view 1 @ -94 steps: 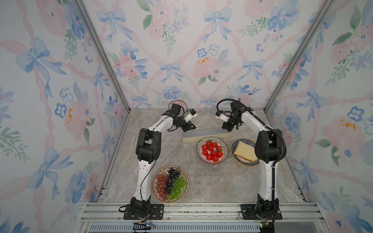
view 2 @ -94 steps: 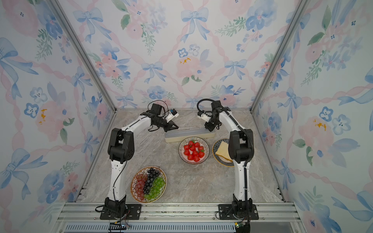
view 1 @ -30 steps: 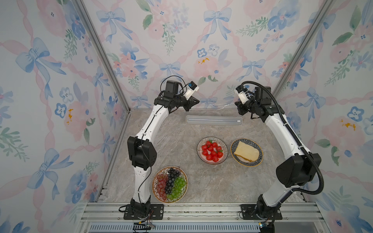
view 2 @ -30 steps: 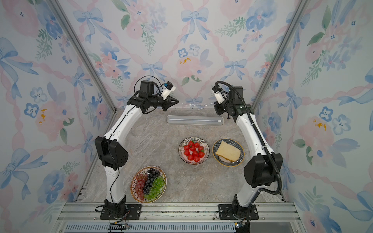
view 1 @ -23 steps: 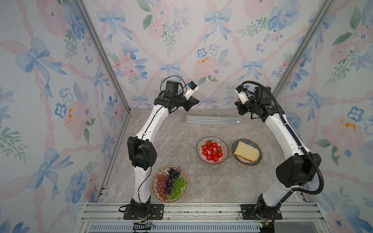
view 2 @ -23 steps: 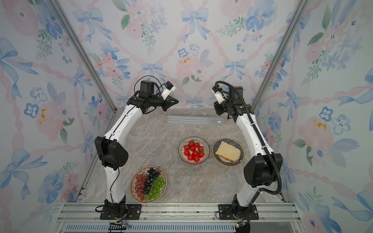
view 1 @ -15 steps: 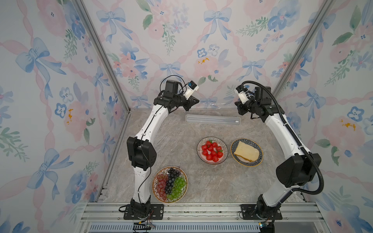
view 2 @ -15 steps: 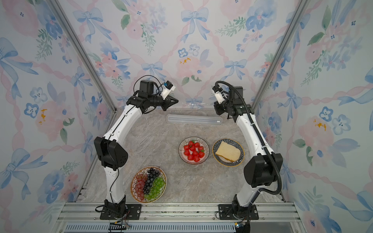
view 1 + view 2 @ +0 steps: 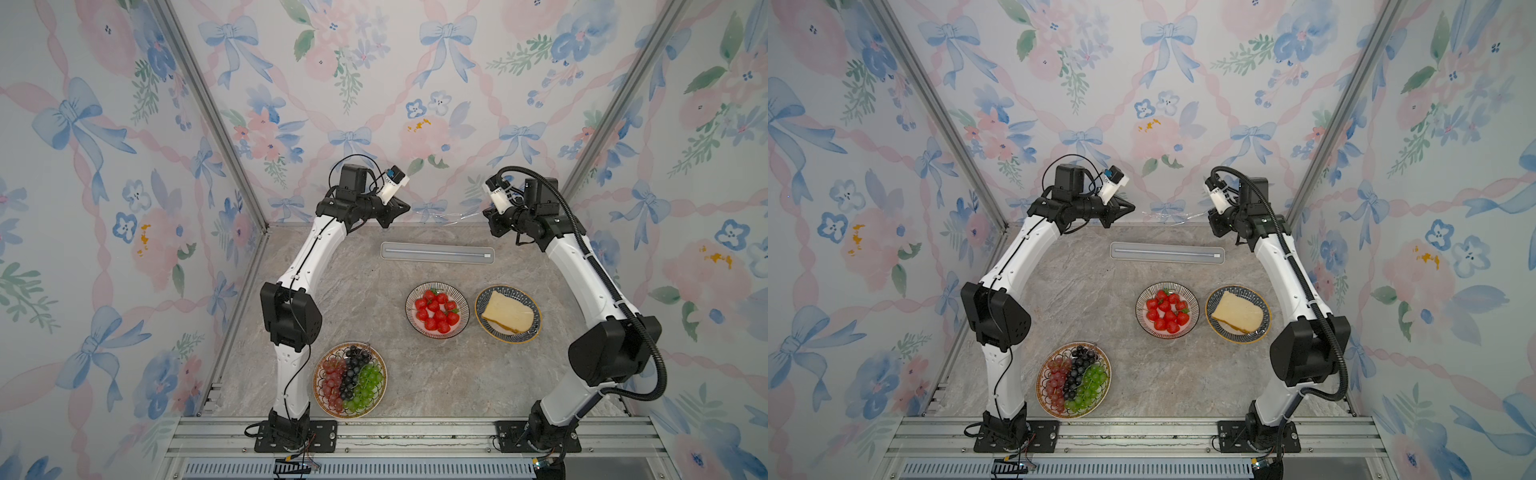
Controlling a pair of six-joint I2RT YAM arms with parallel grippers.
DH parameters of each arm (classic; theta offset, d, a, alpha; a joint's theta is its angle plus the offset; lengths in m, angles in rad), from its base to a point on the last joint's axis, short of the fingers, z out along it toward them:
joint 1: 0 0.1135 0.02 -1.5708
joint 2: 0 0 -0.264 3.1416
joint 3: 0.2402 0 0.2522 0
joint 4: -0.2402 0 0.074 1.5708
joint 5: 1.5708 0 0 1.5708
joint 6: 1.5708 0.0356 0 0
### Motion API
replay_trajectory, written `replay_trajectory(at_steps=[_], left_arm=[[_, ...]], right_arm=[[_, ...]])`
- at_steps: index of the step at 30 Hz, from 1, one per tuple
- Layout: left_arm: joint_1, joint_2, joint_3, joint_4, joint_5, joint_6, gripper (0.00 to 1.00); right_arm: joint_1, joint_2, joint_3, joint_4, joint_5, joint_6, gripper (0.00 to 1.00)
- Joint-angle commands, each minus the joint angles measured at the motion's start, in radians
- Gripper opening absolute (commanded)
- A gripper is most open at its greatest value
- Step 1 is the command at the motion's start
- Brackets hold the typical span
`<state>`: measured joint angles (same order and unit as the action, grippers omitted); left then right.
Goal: Wrap the plate with plastic wrap
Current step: Pull the plastic wrap from the plastic wrap cutting box.
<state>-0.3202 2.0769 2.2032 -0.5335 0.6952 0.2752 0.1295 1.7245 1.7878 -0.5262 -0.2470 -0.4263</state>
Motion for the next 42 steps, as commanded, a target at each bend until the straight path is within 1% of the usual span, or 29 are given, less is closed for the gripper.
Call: replay_trajectory(at_steps=[1, 42], left_arm=[[0.001, -0.062, 0.023, 0.021, 0.007, -0.010, 0.00], [0.003, -0.114, 0.030, 0.027, -0.020, -0.013, 0.00]], right_arm=[[-0.012, -0.045, 0.057, 0.031, -0.002, 0.010, 0.00], [0.030, -0.046, 0.143, 0.021, -0.009, 0.011, 0.00]])
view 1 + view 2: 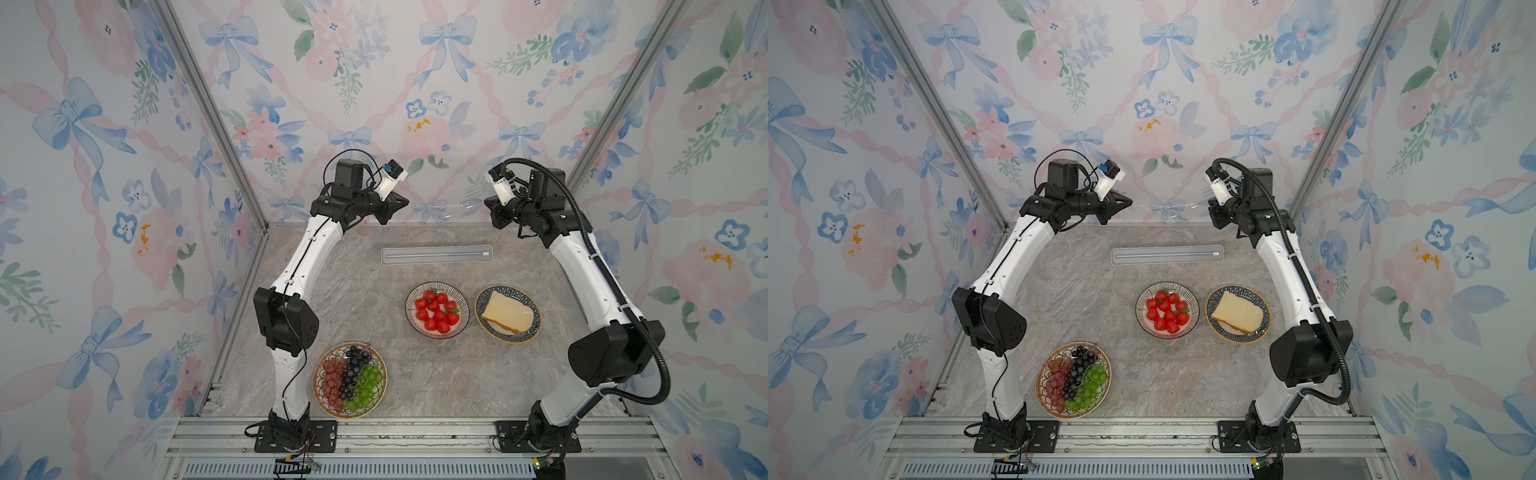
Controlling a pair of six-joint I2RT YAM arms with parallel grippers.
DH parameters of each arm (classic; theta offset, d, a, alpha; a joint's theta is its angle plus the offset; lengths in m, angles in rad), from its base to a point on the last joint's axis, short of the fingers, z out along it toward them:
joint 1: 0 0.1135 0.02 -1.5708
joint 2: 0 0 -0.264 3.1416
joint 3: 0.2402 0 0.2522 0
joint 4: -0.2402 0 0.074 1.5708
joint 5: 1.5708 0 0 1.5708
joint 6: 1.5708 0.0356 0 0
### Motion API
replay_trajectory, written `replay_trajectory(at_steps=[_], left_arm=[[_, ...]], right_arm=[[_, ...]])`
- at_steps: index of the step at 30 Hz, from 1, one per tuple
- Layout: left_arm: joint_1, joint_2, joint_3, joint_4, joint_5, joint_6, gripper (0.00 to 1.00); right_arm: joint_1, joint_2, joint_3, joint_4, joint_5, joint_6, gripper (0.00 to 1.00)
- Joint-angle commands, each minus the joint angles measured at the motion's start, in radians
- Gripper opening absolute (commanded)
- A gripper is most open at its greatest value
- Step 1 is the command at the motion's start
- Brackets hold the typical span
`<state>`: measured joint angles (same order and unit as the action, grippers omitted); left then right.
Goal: Wrap the plate with plastic wrap
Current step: Pull the plastic wrap from the plastic wrap cutting box.
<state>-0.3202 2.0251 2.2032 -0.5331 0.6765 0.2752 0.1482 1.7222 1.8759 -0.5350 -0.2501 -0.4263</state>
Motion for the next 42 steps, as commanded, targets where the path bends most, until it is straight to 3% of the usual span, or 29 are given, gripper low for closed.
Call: replay_trajectory(at_steps=[1, 42], left_arm=[[0.003, -0.065, 0.029, 0.027, -0.003, -0.013, 0.00], [0.004, -0.094, 0.025, 0.027, -0.011, -0.005, 0.00]], right_arm=[[0.014, -0.044, 0.056, 0.029, -0.005, 0.011, 0.00], [0.030, -0.038, 0.110, -0.008, 0.013, -0.015, 0.00]])
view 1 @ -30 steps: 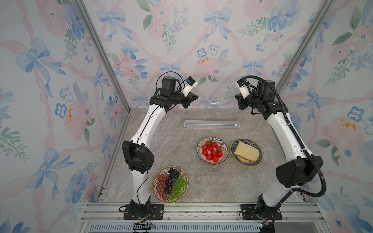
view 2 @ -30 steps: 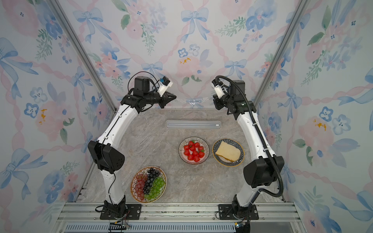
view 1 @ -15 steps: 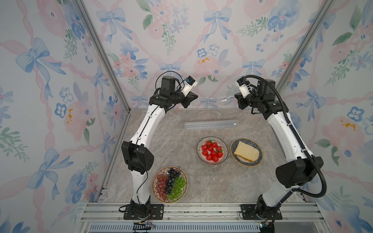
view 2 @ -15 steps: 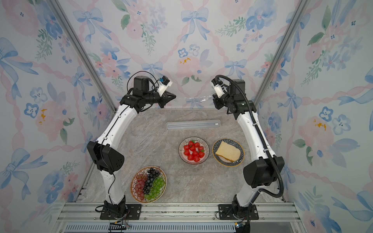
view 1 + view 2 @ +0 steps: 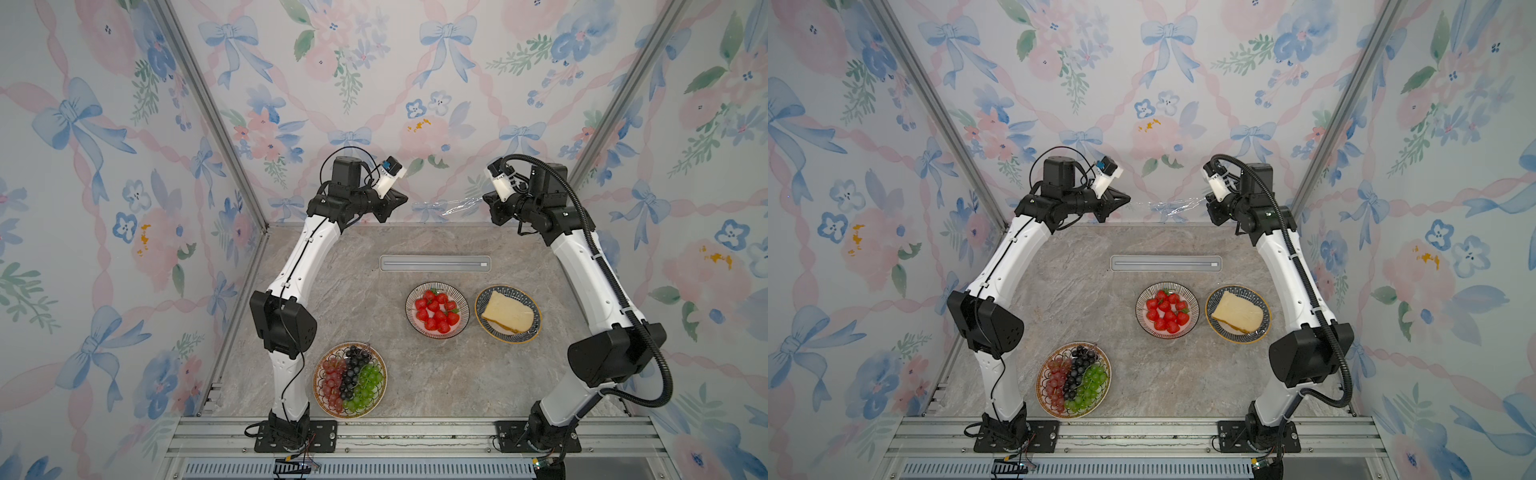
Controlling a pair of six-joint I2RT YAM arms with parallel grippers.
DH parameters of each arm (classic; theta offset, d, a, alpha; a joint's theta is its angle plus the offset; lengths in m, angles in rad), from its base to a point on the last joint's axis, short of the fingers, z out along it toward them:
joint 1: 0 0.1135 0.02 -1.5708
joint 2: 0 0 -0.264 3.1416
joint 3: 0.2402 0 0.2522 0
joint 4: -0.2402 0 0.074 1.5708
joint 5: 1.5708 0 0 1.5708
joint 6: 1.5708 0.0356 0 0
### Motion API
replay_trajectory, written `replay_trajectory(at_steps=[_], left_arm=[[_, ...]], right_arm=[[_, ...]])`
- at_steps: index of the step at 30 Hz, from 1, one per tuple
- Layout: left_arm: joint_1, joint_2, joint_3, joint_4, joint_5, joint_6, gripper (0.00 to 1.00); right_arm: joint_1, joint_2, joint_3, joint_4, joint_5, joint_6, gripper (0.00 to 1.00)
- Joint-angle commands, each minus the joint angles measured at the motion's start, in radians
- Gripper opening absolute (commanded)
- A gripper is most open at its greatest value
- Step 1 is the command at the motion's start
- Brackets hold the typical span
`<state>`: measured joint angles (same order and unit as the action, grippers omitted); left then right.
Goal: Wrap the plate with plastic wrap
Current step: Pull the plastic wrap from the plastic wrap cutting box.
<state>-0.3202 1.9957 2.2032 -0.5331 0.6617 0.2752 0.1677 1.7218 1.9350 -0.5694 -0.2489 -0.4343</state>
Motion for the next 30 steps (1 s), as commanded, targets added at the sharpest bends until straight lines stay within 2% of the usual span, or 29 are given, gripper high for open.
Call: replay_trajectory(at_steps=[1, 30], left_arm=[[0.005, -0.068, 0.025, 0.027, 0.003, -0.005, 0.00], [0.006, -0.086, 0.026, 0.030, -0.029, -0.007, 0.00]], right_arm=[[0.012, -0.037, 0.051, 0.025, 0.012, -0.006, 0.00], [0.017, -0.040, 0.070, 0.027, 0.042, 0.011, 0.00]])
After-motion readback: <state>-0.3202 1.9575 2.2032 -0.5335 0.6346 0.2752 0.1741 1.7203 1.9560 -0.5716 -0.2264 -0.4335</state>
